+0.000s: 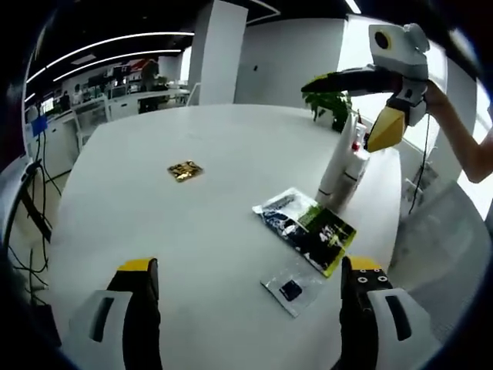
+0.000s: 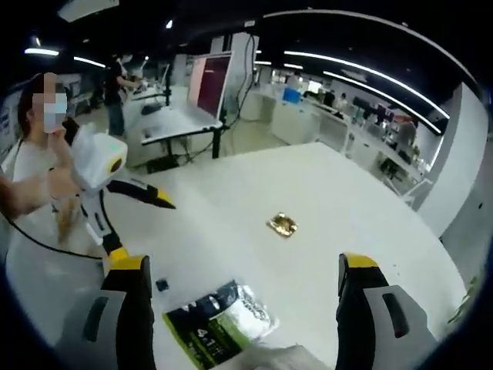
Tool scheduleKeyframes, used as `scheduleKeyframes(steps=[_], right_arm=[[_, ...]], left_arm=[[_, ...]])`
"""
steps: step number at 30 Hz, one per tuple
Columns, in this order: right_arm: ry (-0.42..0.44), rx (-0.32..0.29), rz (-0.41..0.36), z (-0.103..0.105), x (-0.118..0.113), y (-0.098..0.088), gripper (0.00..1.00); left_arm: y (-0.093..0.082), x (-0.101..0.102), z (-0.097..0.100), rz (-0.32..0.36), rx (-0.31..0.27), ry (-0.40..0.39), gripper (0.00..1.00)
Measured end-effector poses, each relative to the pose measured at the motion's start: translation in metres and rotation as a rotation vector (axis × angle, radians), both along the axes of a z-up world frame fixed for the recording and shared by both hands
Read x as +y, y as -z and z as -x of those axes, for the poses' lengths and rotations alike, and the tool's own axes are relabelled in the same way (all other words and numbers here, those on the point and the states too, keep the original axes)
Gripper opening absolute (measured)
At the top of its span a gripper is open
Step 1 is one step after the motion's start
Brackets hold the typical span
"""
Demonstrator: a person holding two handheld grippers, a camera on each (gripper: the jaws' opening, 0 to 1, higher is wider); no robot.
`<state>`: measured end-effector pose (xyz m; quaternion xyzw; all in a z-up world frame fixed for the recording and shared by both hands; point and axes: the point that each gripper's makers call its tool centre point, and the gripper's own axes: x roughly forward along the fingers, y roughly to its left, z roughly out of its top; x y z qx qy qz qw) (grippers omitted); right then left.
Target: Arrange the skincare products in the storage area until every visible bottle or jar stands upright without overlapping.
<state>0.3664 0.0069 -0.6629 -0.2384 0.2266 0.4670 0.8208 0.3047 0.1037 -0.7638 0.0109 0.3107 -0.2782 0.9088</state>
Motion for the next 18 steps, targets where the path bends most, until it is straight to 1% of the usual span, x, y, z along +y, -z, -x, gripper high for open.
scheduleKeyframes(steps=[4,7,11,14,18], right_arm=[[0.002,-0.001,0.017,-0.005,0.012,0.008,1.00],[-0.003,-0.006,0.018,-0.010,0.023,0.011,1.00],[0.023,-0.025,0.011,-0.025,0.036,0.016,1.00],[0.050,-0.015,0.008,-0.034,0.042,0.024,1.00],[0.058,-0.015,0.015,-0.046,0.055,0.034,1.00]], left_arm=[[0.001,0.004,-0.010,-0.013,-0.004,0.012,0.90],[0.000,0.008,-0.019,-0.018,-0.007,0.020,0.90],[-0.001,0.013,-0.033,-0.028,-0.019,0.024,0.89],[-0.001,0.016,-0.040,-0.031,-0.022,0.028,0.89],[0.002,0.019,-0.049,-0.035,-0.021,0.032,0.89]])
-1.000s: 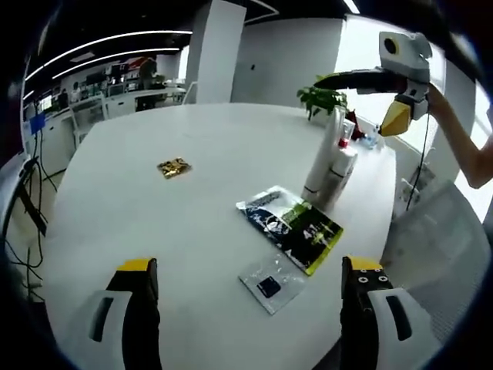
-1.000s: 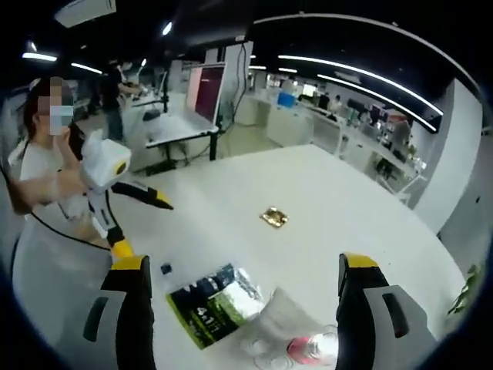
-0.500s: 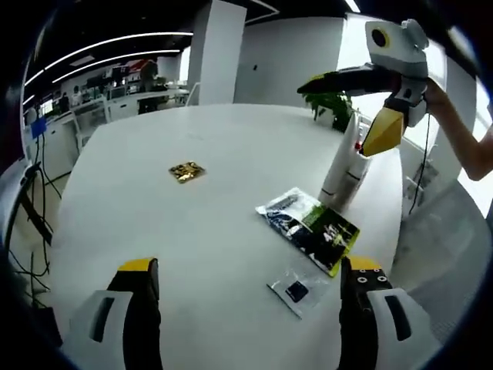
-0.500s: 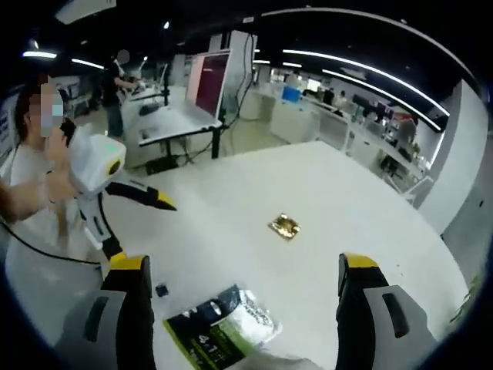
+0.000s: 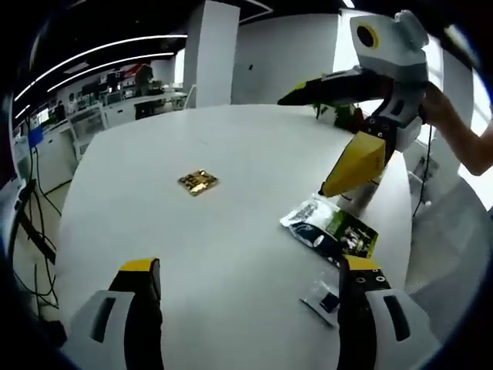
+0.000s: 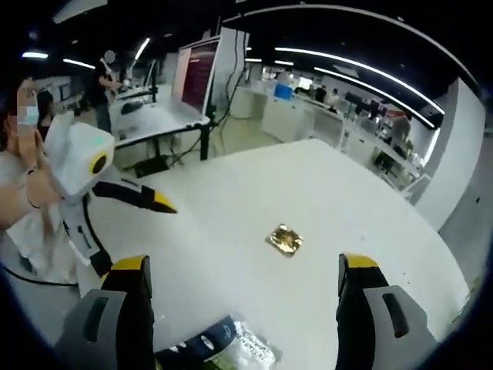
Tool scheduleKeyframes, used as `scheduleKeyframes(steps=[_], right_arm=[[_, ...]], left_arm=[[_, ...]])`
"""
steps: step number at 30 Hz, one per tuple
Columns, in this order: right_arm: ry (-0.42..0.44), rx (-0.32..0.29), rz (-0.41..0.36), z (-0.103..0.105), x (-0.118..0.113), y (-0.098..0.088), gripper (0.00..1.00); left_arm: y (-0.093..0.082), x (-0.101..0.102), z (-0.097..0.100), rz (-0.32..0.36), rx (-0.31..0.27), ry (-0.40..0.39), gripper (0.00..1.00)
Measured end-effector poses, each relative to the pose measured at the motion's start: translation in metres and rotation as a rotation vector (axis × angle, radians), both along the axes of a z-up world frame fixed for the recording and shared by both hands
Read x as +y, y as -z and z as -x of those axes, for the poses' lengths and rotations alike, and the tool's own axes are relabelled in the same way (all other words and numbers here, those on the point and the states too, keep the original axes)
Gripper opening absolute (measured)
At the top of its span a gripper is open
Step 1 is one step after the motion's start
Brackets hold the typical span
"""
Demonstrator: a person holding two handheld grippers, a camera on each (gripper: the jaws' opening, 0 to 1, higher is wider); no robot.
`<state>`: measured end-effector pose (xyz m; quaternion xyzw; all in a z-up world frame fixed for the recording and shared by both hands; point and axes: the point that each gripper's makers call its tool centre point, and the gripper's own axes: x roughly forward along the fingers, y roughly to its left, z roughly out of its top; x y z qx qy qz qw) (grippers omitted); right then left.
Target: Arrange the skincare products in the storage area until every visible bottle or jar stands upright without overlapping.
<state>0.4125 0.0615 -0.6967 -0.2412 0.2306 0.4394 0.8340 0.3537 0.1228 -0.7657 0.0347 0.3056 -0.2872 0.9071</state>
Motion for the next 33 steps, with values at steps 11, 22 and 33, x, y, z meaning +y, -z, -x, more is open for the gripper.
scheduleKeyframes(steps=[11,22,33], right_arm=[[0.095,0.053,-0.026,-0.039,0.012,0.029,0.96],[0.177,0.121,-0.085,-0.071,0.016,0.062,0.89],[0.254,0.132,-0.125,-0.097,0.015,0.081,0.76]], left_arm=[[0.007,0.008,-0.023,-0.002,0.008,0.016,0.88],[0.010,0.006,-0.041,0.020,0.013,0.005,0.87],[0.017,0.005,-0.049,0.042,0.027,-0.006,0.84]])
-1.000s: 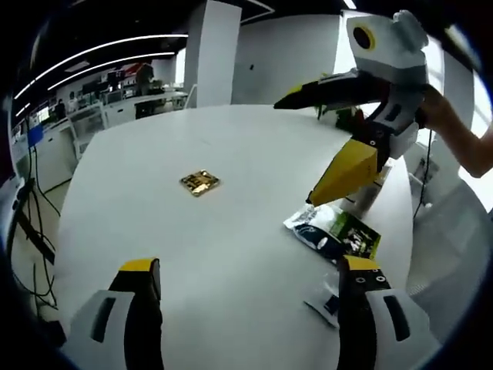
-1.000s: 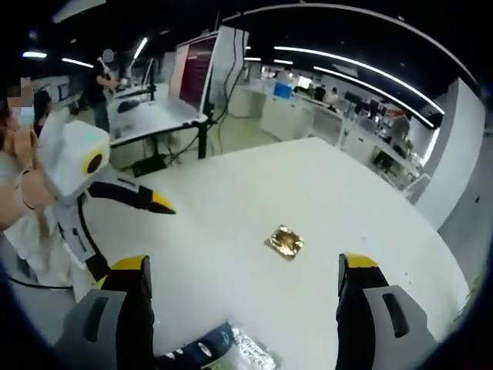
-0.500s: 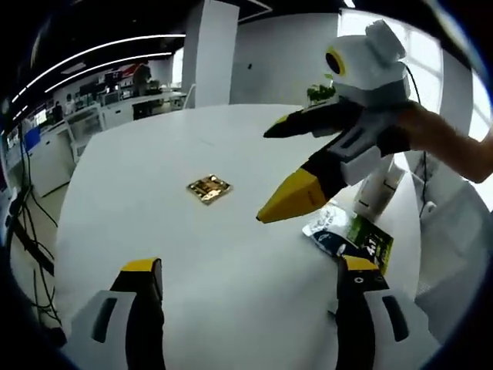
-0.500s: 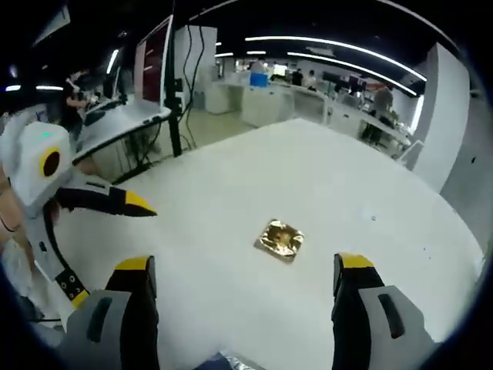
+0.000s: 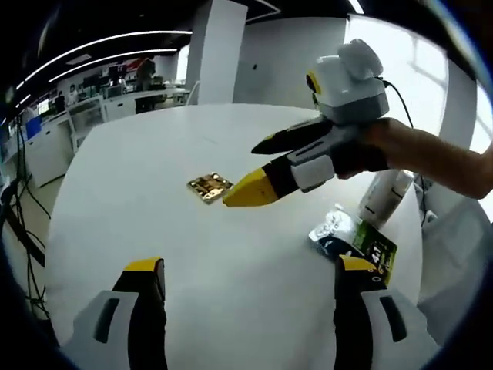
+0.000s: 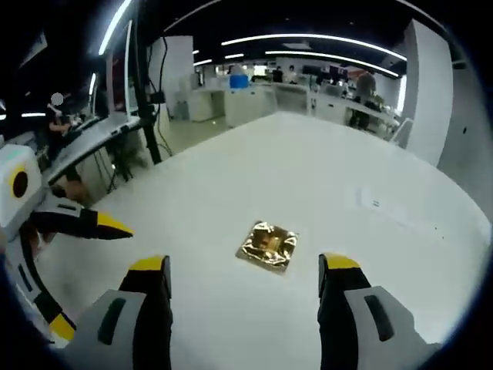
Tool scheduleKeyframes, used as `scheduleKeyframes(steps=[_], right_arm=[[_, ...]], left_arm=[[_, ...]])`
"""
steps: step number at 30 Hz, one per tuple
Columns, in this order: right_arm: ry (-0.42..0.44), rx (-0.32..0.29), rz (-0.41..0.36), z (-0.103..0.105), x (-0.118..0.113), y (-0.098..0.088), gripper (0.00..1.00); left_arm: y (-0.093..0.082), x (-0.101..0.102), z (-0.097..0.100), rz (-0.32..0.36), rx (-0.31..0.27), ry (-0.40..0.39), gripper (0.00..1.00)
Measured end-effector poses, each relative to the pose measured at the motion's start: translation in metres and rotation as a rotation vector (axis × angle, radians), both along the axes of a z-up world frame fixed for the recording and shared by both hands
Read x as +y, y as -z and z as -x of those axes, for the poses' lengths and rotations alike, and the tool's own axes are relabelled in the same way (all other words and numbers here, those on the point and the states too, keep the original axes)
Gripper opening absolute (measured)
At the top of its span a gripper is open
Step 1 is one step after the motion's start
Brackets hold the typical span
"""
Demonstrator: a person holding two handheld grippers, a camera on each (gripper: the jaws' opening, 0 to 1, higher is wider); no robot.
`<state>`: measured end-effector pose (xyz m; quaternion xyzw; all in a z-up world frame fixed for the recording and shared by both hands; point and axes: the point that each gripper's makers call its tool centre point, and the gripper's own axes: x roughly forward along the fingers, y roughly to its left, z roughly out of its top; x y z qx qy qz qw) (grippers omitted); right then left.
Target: Arrange the skincare products in the storage area until every visible bottle or jar stands upright without overlapping.
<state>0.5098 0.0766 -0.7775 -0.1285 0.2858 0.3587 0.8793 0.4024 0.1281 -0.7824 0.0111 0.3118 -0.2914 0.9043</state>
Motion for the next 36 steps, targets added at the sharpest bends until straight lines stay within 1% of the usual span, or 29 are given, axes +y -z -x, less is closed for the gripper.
scheduleKeyframes(steps=[2,4,8,10,14,16,19,21,23,28,33,36], right_arm=[[0.004,0.010,-0.002,-0.004,0.001,0.007,0.73],[0.015,0.030,-0.014,-0.008,0.002,0.013,0.67],[0.039,0.035,-0.021,-0.017,0.003,0.023,0.66],[0.048,0.035,-0.018,-0.017,0.003,0.026,0.66],[0.069,0.023,-0.013,-0.029,0.004,0.035,0.65],[0.077,0.015,-0.007,-0.031,0.005,0.039,0.65],[0.086,0.007,-0.010,-0.031,0.007,0.043,0.64],[0.092,-0.010,-0.006,-0.035,0.010,0.046,0.62],[0.090,-0.062,0.014,-0.039,0.010,0.045,0.60],[0.107,-0.049,-0.010,-0.043,0.012,0.048,0.57],[0.110,-0.042,0.004,-0.043,0.009,0.054,0.57],[0.108,-0.046,-0.005,-0.044,0.010,0.054,0.55]], left_arm=[[0.001,0.000,0.000,0.002,0.003,0.001,0.83],[0.002,-0.001,0.000,0.002,0.006,0.000,0.83],[0.004,0.000,-0.001,0.005,0.009,-0.001,0.83],[0.005,0.001,-0.002,0.002,0.012,-0.002,0.83],[0.009,0.002,-0.003,0.001,0.019,-0.005,0.82],[0.010,0.003,-0.003,0.001,0.021,-0.005,0.82],[0.012,0.002,-0.002,0.008,0.025,-0.004,0.82],[0.014,0.003,-0.001,0.008,0.027,-0.007,0.82],[0.014,0.004,0.001,0.012,0.030,-0.012,0.82],[0.017,0.007,0.003,0.020,0.033,-0.024,0.81],[0.017,0.007,0.006,0.024,0.030,-0.027,0.80],[0.018,0.006,0.009,0.024,0.033,-0.028,0.80]])
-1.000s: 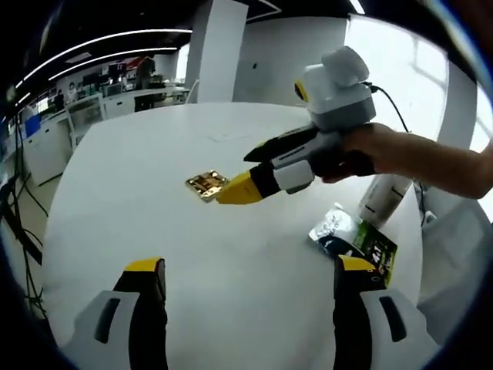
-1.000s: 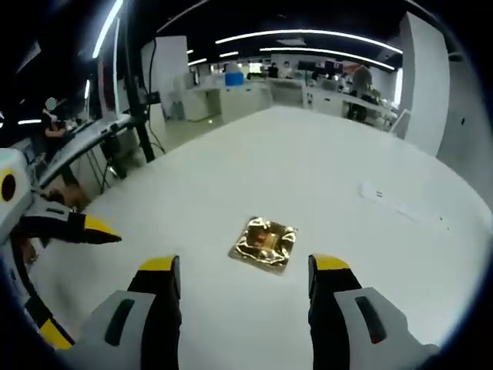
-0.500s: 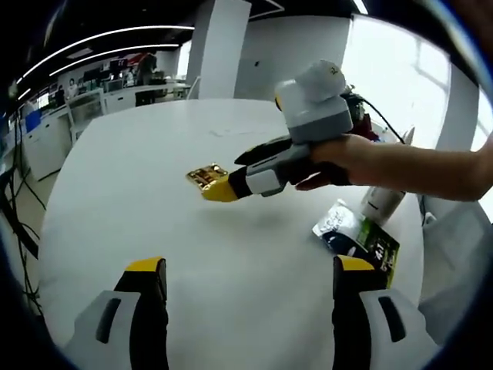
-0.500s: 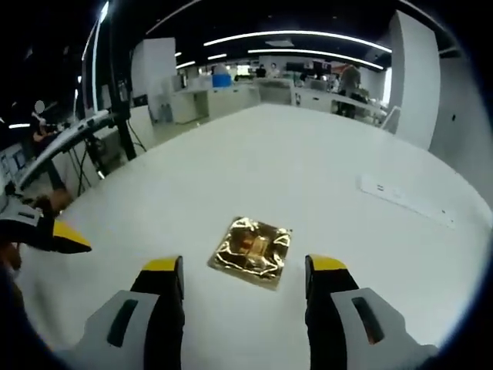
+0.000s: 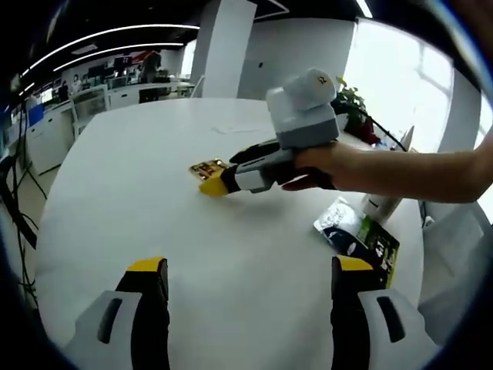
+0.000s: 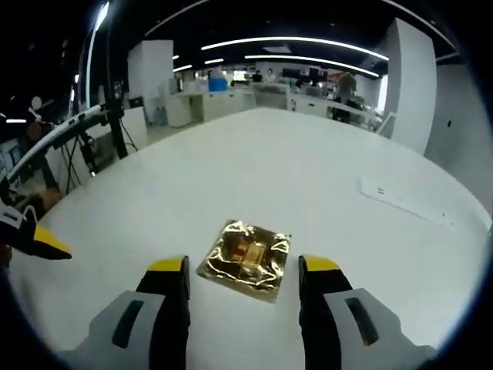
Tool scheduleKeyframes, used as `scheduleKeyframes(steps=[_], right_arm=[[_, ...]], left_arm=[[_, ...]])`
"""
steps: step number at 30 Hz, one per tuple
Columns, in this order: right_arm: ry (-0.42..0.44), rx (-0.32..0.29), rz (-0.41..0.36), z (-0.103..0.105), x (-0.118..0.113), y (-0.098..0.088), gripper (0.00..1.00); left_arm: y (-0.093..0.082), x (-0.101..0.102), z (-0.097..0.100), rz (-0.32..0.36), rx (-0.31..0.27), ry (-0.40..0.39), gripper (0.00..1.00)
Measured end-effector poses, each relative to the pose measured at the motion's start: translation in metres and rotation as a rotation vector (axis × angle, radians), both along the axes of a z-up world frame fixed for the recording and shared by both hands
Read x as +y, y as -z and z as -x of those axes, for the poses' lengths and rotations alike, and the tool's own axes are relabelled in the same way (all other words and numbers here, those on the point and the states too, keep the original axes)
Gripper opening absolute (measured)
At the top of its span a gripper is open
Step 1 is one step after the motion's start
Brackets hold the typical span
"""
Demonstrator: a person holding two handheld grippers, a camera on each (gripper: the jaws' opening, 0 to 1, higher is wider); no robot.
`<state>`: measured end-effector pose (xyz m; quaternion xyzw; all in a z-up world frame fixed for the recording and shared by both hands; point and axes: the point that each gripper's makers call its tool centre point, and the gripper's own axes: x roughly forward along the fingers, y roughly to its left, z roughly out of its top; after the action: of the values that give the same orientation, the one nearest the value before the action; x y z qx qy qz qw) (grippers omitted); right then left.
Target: Arrange the skincare products in the storage area until every visible bottle or jar stands upright without overlapping.
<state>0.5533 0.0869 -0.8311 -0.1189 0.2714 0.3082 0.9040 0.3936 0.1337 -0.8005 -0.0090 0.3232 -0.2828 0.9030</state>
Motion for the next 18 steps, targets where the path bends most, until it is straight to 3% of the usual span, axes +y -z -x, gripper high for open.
scheduleKeyframes(steps=[12,18], right_arm=[[-0.020,0.002,-0.011,0.002,0.004,-0.002,0.40],[-0.043,0.014,-0.019,0.007,0.007,-0.001,0.38]], left_arm=[[-0.001,0.002,0.006,0.017,0.003,-0.015,0.79],[-0.002,0.006,0.007,0.018,0.002,-0.022,0.78]])
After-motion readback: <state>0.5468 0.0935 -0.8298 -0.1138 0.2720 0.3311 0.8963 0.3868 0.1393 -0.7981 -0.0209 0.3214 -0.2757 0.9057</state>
